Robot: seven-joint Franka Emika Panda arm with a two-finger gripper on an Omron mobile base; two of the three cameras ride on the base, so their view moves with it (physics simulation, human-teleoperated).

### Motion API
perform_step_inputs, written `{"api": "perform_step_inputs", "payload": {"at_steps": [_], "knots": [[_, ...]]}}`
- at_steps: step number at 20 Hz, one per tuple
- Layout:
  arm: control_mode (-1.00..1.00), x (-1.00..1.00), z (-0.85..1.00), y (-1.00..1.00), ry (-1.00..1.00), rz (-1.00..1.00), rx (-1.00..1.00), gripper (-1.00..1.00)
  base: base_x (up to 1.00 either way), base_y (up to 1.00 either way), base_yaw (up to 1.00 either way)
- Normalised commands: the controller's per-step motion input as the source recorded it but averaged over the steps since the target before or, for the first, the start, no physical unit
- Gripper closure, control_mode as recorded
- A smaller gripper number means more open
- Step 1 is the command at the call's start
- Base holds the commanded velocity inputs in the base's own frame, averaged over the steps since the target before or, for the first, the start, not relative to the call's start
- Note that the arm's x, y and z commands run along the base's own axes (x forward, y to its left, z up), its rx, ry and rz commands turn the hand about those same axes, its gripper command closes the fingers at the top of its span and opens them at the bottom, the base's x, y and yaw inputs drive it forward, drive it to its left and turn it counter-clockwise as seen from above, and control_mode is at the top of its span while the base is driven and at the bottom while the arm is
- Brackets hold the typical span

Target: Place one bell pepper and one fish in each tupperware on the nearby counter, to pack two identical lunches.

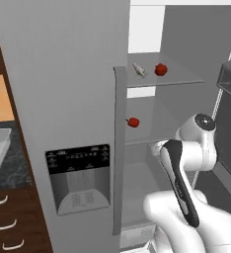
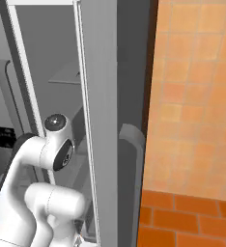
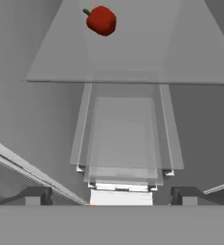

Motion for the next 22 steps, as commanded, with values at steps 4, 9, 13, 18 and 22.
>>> {"api": "perform_step_inputs", "payload": {"at_steps": [4, 9, 13, 18, 22], "knots": [[-1.0, 0.38, 0.0, 0.02, 0.02, 0.0, 0.0, -1.0, 0.4, 0.03, 0.0], [-1.0, 0.95, 0.0, 0.0, 0.0, 0.0, 0.0, -1.0, 0.0, 0.0, 0.0], [-1.0, 1.0, 0.0, 0.0, 0.0, 0.03, 0.01, -1.0, 0.0, 0.0, 0.0], [-1.0, 1.0, 0.0, -0.07, 0.0, 0.02, 0.0, -1.0, 0.0, 0.0, 0.0], [-1.0, 0.96, 0.01, -0.04, 0.0, 0.0, 0.0, -1.0, 0.0, 0.0, 0.0]]}}
